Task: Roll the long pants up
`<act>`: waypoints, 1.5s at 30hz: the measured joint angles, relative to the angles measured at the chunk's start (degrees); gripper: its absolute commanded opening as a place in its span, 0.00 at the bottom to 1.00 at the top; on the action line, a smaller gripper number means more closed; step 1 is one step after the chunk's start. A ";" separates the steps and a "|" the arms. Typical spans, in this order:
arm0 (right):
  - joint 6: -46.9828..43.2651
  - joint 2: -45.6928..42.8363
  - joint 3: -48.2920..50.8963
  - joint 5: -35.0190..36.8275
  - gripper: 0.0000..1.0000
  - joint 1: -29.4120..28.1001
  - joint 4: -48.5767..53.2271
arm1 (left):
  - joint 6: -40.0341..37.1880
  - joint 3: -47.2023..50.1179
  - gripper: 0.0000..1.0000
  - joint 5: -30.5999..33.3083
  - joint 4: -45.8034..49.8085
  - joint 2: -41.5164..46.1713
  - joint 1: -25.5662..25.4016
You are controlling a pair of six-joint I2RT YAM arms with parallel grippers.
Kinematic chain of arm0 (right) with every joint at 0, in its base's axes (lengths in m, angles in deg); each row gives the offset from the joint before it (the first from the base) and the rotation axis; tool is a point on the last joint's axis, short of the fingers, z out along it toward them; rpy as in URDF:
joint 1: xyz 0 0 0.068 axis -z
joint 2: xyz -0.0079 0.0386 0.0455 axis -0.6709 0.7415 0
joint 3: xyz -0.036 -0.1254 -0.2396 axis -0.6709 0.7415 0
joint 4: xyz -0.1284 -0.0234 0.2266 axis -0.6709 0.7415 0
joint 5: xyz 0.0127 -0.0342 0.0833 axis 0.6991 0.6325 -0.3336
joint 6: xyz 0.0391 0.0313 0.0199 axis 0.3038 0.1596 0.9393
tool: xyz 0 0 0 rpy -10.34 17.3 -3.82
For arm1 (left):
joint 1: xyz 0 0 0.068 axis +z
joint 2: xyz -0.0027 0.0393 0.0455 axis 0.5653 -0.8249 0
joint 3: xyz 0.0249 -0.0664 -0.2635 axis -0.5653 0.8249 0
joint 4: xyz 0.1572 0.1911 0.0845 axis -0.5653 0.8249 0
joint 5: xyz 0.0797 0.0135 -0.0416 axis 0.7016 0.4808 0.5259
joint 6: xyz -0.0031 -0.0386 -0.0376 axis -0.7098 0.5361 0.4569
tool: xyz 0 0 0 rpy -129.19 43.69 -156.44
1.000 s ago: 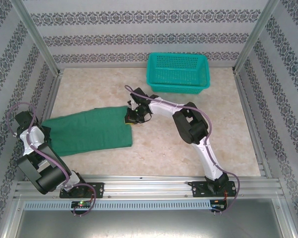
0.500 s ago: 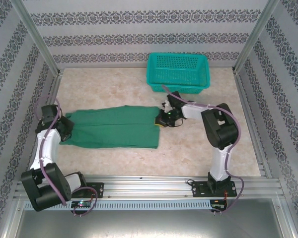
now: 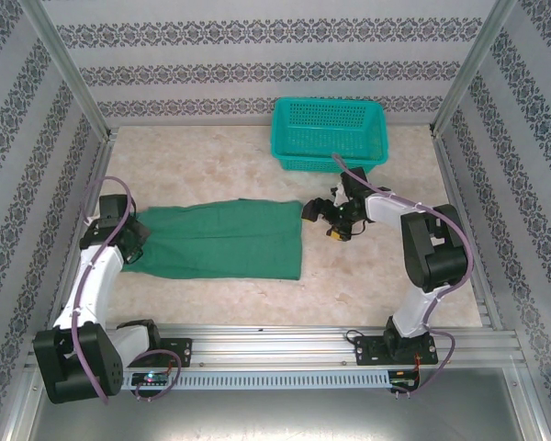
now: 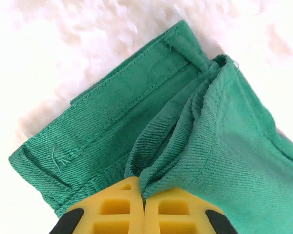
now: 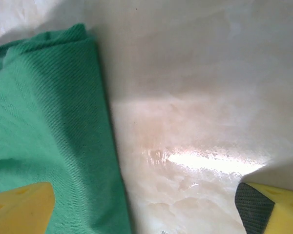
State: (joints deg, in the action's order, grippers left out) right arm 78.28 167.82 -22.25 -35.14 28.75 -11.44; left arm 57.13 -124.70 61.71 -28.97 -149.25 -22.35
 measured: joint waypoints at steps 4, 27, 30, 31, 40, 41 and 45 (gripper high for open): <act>0.48 0.68 -1.42 2.43 0.98 -1.55 1.51 | -0.35 -1.60 0.00 2.10 -0.17 -3.52 3.28; -0.33 14.97 -20.44 5.49 0.07 -16.00 5.66 | -6.10 -4.66 0.05 -0.22 -1.77 -4.85 2.38; -0.22 17.84 -22.40 5.33 0.00 -14.93 5.62 | -7.85 -2.73 0.00 -4.07 -4.39 -12.87 0.48; -0.20 17.90 -22.36 4.87 0.00 -14.34 6.05 | -8.22 -2.25 0.00 -4.76 -4.94 -15.85 0.00; -0.02 10.01 -9.05 4.26 0.00 -14.29 -2.27 | -10.56 -8.39 0.00 -4.37 -9.05 -31.56 -4.94; -0.04 8.52 -6.93 4.28 0.00 -14.49 -2.78 | -10.58 -10.34 0.00 -3.87 -9.01 -33.29 -6.29; -0.04 1.86 2.01 5.18 0.00 -17.00 -4.39 | -10.95 -23.41 0.00 -2.01 -7.87 -43.95 -13.33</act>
State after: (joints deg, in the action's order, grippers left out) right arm 78.24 169.67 -20.24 -29.96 11.75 -15.83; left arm 46.18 -148.11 59.70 -36.84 -193.20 -35.68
